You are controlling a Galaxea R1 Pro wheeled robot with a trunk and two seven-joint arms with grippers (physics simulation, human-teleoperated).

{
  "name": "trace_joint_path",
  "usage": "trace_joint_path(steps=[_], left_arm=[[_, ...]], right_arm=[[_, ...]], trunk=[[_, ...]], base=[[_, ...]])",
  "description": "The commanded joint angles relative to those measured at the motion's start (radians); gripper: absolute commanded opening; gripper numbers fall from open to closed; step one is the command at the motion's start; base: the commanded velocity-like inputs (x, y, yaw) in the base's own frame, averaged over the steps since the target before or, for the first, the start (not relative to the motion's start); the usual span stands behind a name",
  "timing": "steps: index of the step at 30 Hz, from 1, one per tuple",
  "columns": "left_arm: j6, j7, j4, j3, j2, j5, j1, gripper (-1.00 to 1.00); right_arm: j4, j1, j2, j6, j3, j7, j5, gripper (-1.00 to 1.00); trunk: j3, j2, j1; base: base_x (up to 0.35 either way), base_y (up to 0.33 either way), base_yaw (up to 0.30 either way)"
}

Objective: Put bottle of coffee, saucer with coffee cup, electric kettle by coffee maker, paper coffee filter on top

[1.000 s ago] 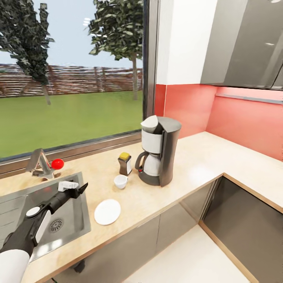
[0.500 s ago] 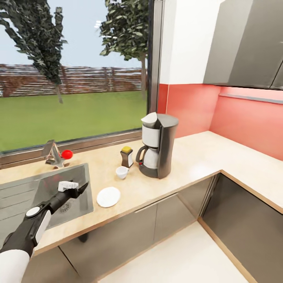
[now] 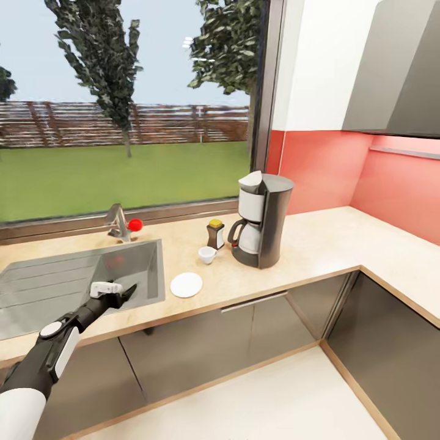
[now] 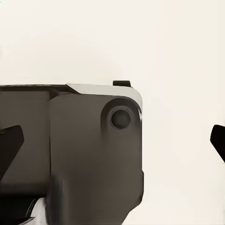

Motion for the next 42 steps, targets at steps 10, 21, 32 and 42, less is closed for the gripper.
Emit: trace_joint_path(steps=[10, 21, 32, 42], left_arm=[[0.000, -0.006, 0.001, 0.002, 0.001, 0.006, -0.001, 1.00], [0.000, -0.006, 0.000, 0.001, -0.001, 0.005, -0.001, 1.00], [0.000, -0.004, 0.001, 0.001, -0.002, 0.006, -0.001, 1.00], [0.025, -0.006, -0.091, -0.003, -0.021, 0.006, -0.001, 1.00]], right_arm=[[0.000, -0.001, 0.000, -0.003, 0.000, -0.004, 0.001, 1.00], [0.001, -0.001, 0.000, -0.003, 0.000, -0.004, 0.001, 1.00], [0.001, -0.001, 0.000, -0.003, 0.000, -0.004, 0.001, 1.00], [0.000, -0.001, 0.001, -0.004, 0.000, -0.003, 0.002, 1.00]], trunk=[[-0.002, -0.002, 0.000], [-0.002, -0.002, 0.000], [-0.002, -0.002, 0.000], [-0.002, -0.002, 0.000]], base=[[-0.013, -0.007, 0.278], [0.108, -0.095, 0.278], [0.066, -0.225, 0.234], [0.000, -0.016, 0.006]])
